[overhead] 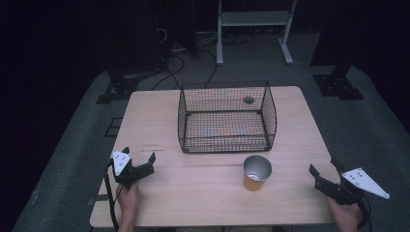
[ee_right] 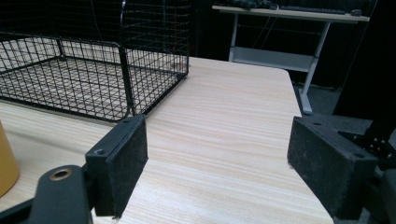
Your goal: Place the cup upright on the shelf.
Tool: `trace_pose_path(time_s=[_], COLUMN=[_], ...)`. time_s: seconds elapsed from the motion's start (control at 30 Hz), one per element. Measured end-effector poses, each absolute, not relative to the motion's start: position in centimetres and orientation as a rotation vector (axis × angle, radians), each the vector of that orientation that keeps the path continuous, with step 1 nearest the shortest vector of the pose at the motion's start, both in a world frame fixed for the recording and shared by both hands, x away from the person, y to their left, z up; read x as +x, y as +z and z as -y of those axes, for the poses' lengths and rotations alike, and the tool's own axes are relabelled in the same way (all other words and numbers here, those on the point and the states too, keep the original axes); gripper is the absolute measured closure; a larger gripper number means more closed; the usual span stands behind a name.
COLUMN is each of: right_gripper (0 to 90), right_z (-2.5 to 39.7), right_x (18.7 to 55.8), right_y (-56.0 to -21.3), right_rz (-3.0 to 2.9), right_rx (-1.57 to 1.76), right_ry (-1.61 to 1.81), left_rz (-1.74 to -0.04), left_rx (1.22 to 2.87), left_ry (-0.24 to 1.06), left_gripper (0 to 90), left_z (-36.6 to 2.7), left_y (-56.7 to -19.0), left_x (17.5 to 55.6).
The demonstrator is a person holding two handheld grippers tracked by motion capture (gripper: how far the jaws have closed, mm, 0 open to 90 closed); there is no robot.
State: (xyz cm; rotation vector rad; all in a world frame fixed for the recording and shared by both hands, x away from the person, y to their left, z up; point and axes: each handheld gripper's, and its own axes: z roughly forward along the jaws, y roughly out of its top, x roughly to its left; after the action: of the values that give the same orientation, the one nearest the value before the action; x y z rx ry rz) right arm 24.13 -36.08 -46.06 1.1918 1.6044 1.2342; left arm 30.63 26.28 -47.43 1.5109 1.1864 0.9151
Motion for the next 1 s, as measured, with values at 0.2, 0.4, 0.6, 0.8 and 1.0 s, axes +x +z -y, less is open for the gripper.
trace_pose_path(time_s=[0.2,0.4,0.6,0.8,1.0], right_gripper=[18.6,17.7,16.4,14.9,14.3], right_z=[35.8,34.9,34.3,33.4,32.0], right_x=[24.1,24.0,23.4,23.2,22.7], right_y=[-46.0,-45.5,-45.3,-45.6,-45.1], right_rz=[-1.617,-1.655,-1.717,-1.806,-1.875], right_rx=[1.187,1.157,1.135,1.106,1.042], right_ry=[1.235,1.245,1.271,1.290,1.308], left_rz=[-1.186,-1.180,-1.178,-1.179,-1.180], left_rx=[1.513,1.512,1.511,1.511,1.513], left_ry=[0.913,0.916,0.916,0.916,0.916], left_gripper=[0.0,0.0,0.0,0.0,0.0], left_z=[-26.3,-26.2,-26.2,-26.2,-26.2], left_y=[-47.4,-47.4,-47.5,-47.5,-47.5], left_x=[30.6,30.5,30.5,30.5,30.5])
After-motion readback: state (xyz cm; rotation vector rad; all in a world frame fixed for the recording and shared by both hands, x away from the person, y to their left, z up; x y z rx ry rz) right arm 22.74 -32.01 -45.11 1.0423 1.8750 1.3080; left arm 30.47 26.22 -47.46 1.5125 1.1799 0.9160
